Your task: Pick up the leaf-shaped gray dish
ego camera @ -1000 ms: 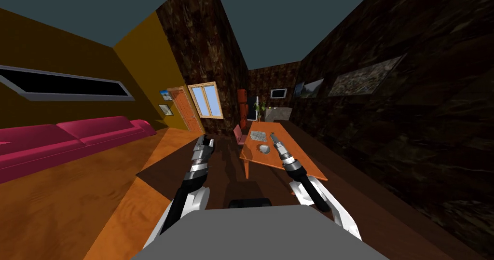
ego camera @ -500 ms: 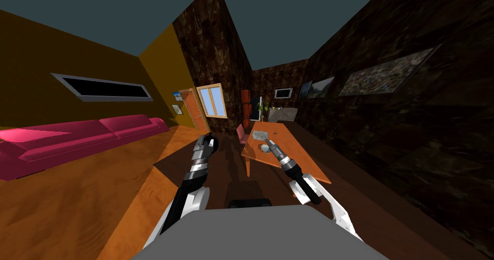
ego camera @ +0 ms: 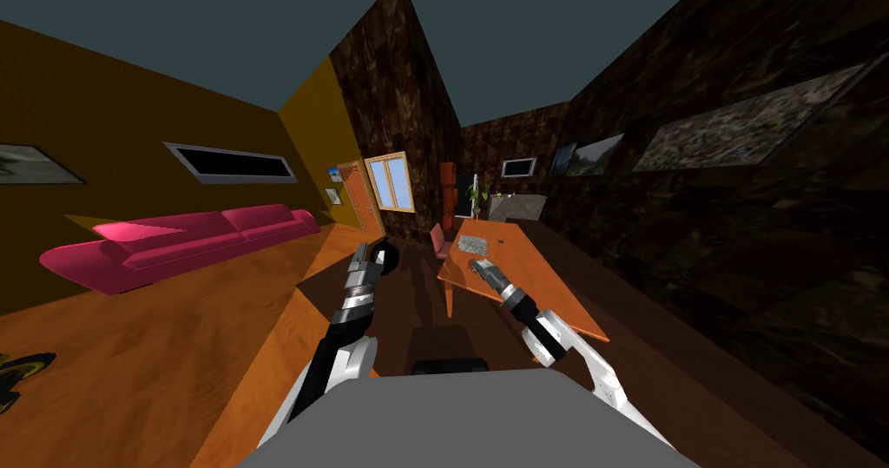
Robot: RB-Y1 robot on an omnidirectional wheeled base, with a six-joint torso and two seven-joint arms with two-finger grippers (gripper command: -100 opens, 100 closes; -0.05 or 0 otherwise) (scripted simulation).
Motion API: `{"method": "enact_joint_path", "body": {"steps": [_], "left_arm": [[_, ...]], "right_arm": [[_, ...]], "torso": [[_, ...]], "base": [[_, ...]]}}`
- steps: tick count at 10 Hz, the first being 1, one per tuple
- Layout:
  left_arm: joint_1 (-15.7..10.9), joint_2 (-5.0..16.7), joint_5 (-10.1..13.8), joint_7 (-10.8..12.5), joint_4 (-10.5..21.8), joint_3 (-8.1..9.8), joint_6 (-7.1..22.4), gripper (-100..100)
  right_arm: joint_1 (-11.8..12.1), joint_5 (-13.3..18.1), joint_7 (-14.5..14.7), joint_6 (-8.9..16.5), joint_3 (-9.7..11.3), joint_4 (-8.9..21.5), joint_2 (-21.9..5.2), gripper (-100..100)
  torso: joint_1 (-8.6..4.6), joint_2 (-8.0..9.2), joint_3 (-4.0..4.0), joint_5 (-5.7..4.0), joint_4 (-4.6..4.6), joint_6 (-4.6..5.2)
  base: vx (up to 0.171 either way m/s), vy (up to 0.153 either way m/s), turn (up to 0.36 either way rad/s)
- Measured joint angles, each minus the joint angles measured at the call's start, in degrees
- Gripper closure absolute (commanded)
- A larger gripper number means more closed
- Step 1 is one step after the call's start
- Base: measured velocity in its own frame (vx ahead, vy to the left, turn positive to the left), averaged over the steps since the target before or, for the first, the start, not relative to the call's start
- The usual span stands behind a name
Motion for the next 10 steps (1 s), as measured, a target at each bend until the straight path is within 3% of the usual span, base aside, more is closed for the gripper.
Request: {"method": "enact_joint_path", "body": {"steps": [2, 4, 10], "left_arm": [[0.0, 0.0, 0.0, 0.0, 0.0, 0.0, 0.0, 0], [0.0, 0.0, 0.0, 0.0, 0.0, 0.0, 0.0, 0], [0.0, 0.0, 0.0, 0.0, 0.0, 0.0, 0.0, 0]], "right_arm": [[-3.4, 3.2, 2.3, 3.2, 2.3, 3.5, -2.9, -100], [-3.3, 5.5, 4.7, 3.8, 3.2, 6.3, -4.6, -100], [-7.0, 11.6, 11.4, 8.6, 8.2, 14.4, -10.6, -100]], "torso": [[0.05, -0.11, -0.06, 0.01, -0.02, -0.03], [0.06, -0.12, -0.07, 0.01, -0.03, 0.0], [0.09, -0.2, -0.12, 0.02, -0.05, 0.02]], "base": [[0.021, 0.011, 0.107], [0.044, 0.014, 0.11], [0.047, 0.025, 0.05]]}}
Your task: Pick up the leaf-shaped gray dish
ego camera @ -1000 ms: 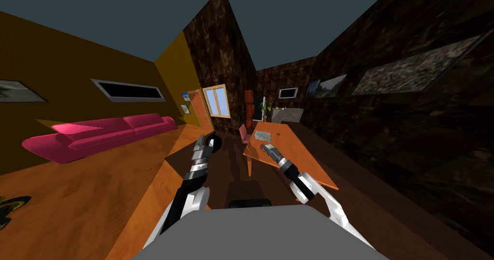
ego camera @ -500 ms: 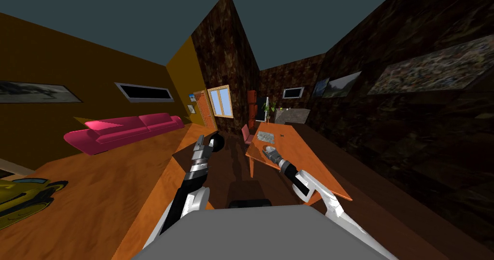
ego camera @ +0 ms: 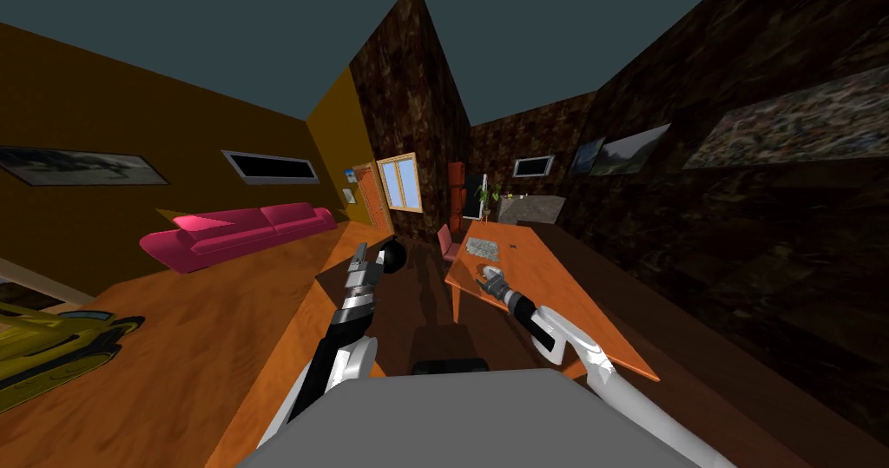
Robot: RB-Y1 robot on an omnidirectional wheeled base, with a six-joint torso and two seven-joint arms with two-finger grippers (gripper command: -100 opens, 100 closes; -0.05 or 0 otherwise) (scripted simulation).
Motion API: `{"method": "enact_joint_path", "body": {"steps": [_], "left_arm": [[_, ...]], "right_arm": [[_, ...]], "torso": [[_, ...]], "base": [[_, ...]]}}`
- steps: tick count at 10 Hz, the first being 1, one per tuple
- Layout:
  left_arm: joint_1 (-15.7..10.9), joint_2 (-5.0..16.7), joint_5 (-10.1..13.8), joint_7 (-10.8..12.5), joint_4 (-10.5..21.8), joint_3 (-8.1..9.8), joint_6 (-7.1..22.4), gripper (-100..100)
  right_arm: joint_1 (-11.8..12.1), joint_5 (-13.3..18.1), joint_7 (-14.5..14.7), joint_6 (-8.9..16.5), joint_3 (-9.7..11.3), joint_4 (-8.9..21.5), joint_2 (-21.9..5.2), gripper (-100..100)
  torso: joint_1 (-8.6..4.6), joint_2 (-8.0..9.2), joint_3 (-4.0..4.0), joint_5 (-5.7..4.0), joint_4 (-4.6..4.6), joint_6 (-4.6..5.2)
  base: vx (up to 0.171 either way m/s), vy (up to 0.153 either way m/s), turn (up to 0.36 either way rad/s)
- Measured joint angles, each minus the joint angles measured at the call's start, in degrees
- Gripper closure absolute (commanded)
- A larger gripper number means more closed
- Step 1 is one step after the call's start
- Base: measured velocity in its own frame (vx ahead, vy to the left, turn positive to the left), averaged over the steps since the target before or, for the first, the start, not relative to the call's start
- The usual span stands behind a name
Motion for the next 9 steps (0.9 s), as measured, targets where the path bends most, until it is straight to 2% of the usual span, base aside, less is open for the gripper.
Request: {"method": "enact_joint_path", "body": {"steps": [3, 4, 6, 7, 9], "left_arm": [[0.0, 0.0, 0.0, 0.0, 0.0, 0.0, 0.0, 0], [0.0, 0.0, 0.0, 0.0, 0.0, 0.0, 0.0, 0], [0.0, 0.0, 0.0, 0.0, 0.0, 0.0, 0.0, 0], [0.0, 0.0, 0.0, 0.0, 0.0, 0.0, 0.0, 0], [0.0, 0.0, 0.0, 0.0, 0.0, 0.0, 0.0, 0]], "right_arm": [[-1.7, 3.2, 3.8, 1.8, 2.6, 5.0, -1.6, -100], [-2.4, 4.4, 5.2, 3.4, 4.4, 6.1, -3.7, -100], [-3.6, 6.0, 7.4, 4.3, 5.6, 9.7, -5.4, -100], [-4.2, 7.4, 9.2, 5.1, 7.0, 11.6, -6.4, -100], [-4.1, 9.1, 11.7, 5.5, 7.6, 14.6, -8.0, -100]], "torso": [[0.04, -0.07, -0.04, 0.01, -0.01, -0.01], [0.13, -0.2, -0.11, 0.03, -0.04, -0.02], [0.11, -0.12, -0.07, 0.03, -0.03, 0.0], [0.14, -0.15, -0.09, 0.03, -0.03, -0.01], [0.07, -0.1, -0.06, 0.02, -0.02, 0.0]], "base": [[0.078, 0.035, 0.059], [0.082, 0.048, 0.026], [0.083, 0.048, 0.058], [0.076, 0.033, 0.027], [0.067, 0.029, 0.028]]}}
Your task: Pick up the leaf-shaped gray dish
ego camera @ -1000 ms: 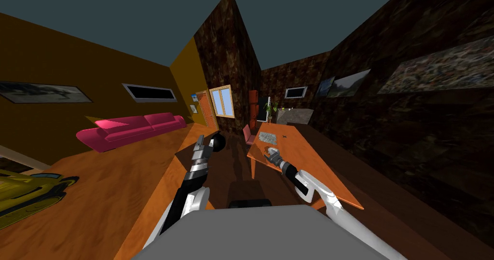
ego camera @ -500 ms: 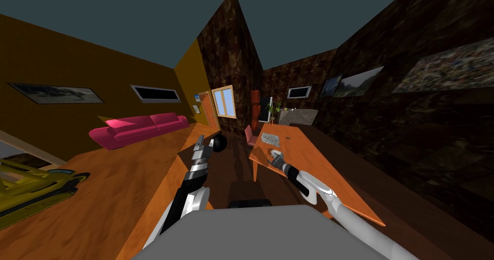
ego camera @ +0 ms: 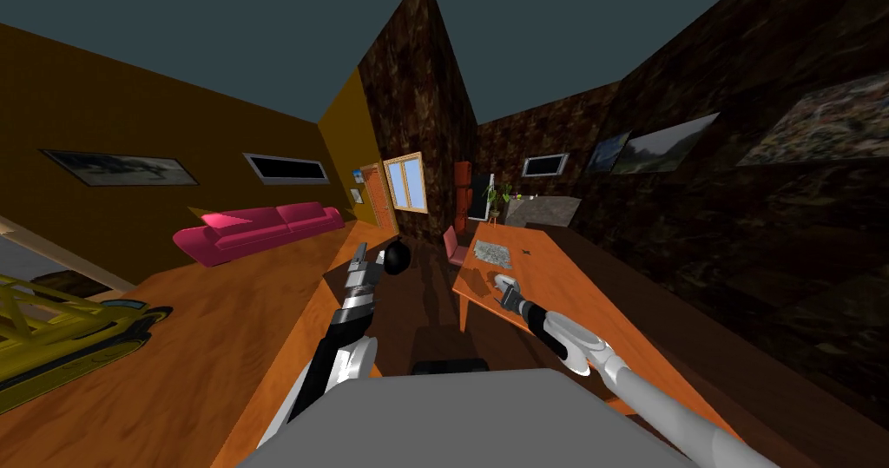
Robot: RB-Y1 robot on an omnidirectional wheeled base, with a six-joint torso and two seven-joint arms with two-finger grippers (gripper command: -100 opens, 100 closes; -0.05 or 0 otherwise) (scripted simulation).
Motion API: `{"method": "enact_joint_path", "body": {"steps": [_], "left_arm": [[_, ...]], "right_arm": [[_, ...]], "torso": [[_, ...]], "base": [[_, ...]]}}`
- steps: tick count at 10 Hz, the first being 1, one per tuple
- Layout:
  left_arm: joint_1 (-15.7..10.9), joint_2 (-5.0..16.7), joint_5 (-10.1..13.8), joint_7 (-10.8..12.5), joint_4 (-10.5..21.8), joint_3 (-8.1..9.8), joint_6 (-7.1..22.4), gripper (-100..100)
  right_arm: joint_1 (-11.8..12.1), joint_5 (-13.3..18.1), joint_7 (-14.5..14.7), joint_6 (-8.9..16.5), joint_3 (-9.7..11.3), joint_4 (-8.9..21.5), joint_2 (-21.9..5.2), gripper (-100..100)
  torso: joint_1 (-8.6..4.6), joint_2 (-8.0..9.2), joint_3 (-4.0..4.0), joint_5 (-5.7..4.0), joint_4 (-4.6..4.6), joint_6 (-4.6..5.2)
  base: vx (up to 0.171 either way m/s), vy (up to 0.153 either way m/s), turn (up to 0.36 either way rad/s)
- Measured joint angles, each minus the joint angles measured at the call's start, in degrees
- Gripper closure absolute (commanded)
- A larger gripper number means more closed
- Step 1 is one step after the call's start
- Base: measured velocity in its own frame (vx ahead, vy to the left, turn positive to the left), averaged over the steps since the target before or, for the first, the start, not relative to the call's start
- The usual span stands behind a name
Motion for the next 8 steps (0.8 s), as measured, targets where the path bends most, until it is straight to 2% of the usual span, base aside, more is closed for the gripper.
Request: {"method": "enact_joint_path", "body": {"steps": [1, 2, 4, 5, 6, 7, 8], "left_arm": [[0.0, 0.0, 0.0, 0.0, 0.0, 0.0, 0.0, 0], [0.0, 0.0, 0.0, 0.0, 0.0, 0.0, 0.0, 0], [0.0, 0.0, 0.0, 0.0, 0.0, 0.0, 0.0, 0], [0.0, 0.0, 0.0, 0.0, 0.0, 0.0, 0.0, 0], [0.0, 0.0, 0.0, 0.0, 0.0, 0.0, 0.0, 0], [0.0, 0.0, 0.0, 0.0, 0.0, 0.0, 0.0, 0], [0.0, 0.0, 0.0, 0.0, 0.0, 0.0, 0.0, 0]], "right_arm": [[-0.5, 0.4, 0.6, 0.8, 1.0, 0.7, -0.7, -100], [-1.7, 0.6, 0.8, 2.9, 3.8, 1.0, -2.6, -100], [-1.6, 2.7, 3.3, 2.7, 3.4, 4.6, -2.1, -100], [-2.6, 3.5, 4.6, 3.1, 5.0, 6.8, -3.1, -100], [-3.0, 3.7, 5.3, 4.8, 7.5, 7.2, -5.5, -100], [-2.6, 5.3, 6.8, 5.1, 7.6, 9.1, -5.5, -100], [-3.5, 5.5, 7.7, 5.7, 9.6, 10.8, -6.6, -100]], "torso": [[-0.01, 0.06, 0.03, 0.0, 0.01, 0.0], [-0.03, 0.06, 0.04, 0.0, 0.02, -0.01], [-0.02, 0.08, 0.05, -0.01, 0.02, 0.01], [0.05, -0.02, -0.01, 0.01, 0.0, -0.01], [0.06, -0.07, -0.04, 0.02, -0.01, 0.01], [0.0, -0.09, -0.05, 0.0, -0.02, 0.01], [-0.06, -0.06, -0.04, 0.0, -0.01, 0.0]], "base": [[0.056, 0.023, 0.047], [0.051, 0.019, 0.025], [0.075, 0.038, 0.052], [0.105, 0.05, 0.057], [0.109, 0.027, 0.04], [0.092, 0.011, 0.031], [0.07, 0.005, 0.049]]}}
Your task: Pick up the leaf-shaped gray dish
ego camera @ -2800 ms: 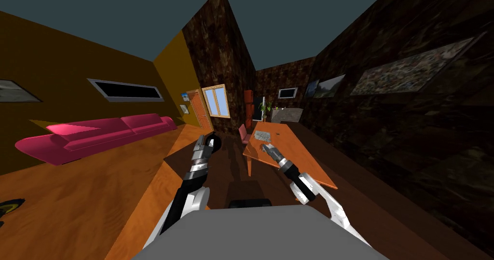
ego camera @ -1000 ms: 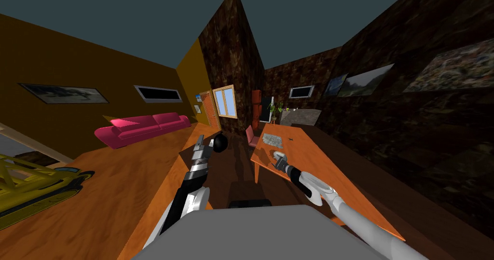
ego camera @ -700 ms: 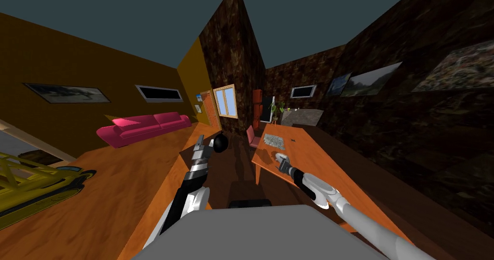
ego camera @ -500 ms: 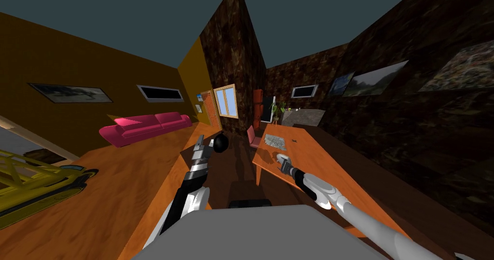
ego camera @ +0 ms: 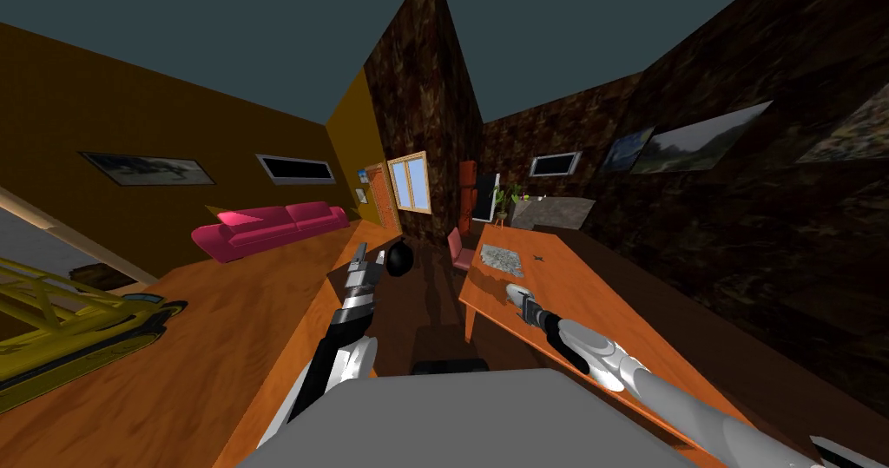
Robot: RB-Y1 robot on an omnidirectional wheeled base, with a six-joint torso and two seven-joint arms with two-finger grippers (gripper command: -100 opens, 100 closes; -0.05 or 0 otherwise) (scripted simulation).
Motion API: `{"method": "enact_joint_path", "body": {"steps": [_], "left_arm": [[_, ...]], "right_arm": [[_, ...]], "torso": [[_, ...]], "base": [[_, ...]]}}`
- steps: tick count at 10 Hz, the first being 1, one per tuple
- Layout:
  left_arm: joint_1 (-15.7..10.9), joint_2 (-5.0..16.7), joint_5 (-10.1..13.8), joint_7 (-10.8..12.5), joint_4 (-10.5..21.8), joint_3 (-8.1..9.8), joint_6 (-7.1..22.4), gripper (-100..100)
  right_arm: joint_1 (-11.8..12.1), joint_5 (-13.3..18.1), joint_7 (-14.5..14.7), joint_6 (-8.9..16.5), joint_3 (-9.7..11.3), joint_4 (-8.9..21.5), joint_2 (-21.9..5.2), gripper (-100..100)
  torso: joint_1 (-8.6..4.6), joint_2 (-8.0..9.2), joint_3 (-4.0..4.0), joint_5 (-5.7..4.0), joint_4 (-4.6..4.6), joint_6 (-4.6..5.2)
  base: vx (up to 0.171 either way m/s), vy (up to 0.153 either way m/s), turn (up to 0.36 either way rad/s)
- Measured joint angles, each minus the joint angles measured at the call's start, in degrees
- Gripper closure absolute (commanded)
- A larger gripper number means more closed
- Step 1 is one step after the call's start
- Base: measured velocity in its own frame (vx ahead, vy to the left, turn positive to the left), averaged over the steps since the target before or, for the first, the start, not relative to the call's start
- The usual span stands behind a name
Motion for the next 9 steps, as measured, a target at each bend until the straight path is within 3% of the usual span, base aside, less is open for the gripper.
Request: {"method": "enact_joint_path", "body": {"steps": [1, 3, 4, 5, 6, 7, 9], "left_arm": [[0.0, 0.0, 0.0, 0.0, 0.0, 0.0, 0.0, 0], [0.0, 0.0, 0.0, 0.0, 0.0, 0.0, 0.0, 0], [0.0, 0.0, 0.0, 0.0, 0.0, 0.0, 0.0, 0], [0.0, 0.0, 0.0, 0.0, 0.0, 0.0, 0.0, 0], [0.0, 0.0, 0.0, 0.0, 0.0, 0.0, 0.0, 0], [0.0, 0.0, 0.0, 0.0, 0.0, 0.0, 0.0, 0], [0.0, 0.0, 0.0, 0.0, 0.0, 0.0, 0.0, 0]], "right_arm": [[0.1, 0.2, 0.7, 1.1, 1.9, 0.5, -1.1, -100], [1.3, 2.0, 2.1, 0.9, 1.6, 2.4, -0.8, -100], [1.7, 1.2, 2.4, 1.9, 4.1, 2.1, -1.6, -100], [1.9, 1.9, 2.7, 1.9, 4.1, 3.2, -0.8, -100], [2.0, 2.0, 2.8, 1.7, 4.0, 3.4, -0.6, 0], [2.0, 2.0, 2.8, 1.8, 4.0, 3.4, -0.7, -100], [1.3, 1.9, 2.5, 1.7, 3.2, 5.7, 0.6, -100]], "torso": [[-0.02, 0.08, 0.04, -0.01, 0.01, 0.01], [-0.04, 0.19, 0.1, -0.03, 0.04, 0.01], [-0.05, 0.21, 0.12, -0.02, 0.04, 0.02], [-0.06, 0.25, 0.14, -0.03, 0.05, 0.02], [-0.05, 0.31, 0.18, -0.02, 0.07, 0.01], [-0.03, 0.36, 0.2, -0.02, 0.08, 0.02], [-0.17, 0.61, 0.35, -0.04, 0.13, 0.0]], "base": [[0.069, 0.004, 0.044], [0.046, -0.004, 0.015], [0.035, -0.008, 0.012], [0.011, -0.003, 0.001], [0.0, 0.0, 0.0], [-0.039, -0.002, 0.24], [-0.081, -0.046, 0.176]]}}
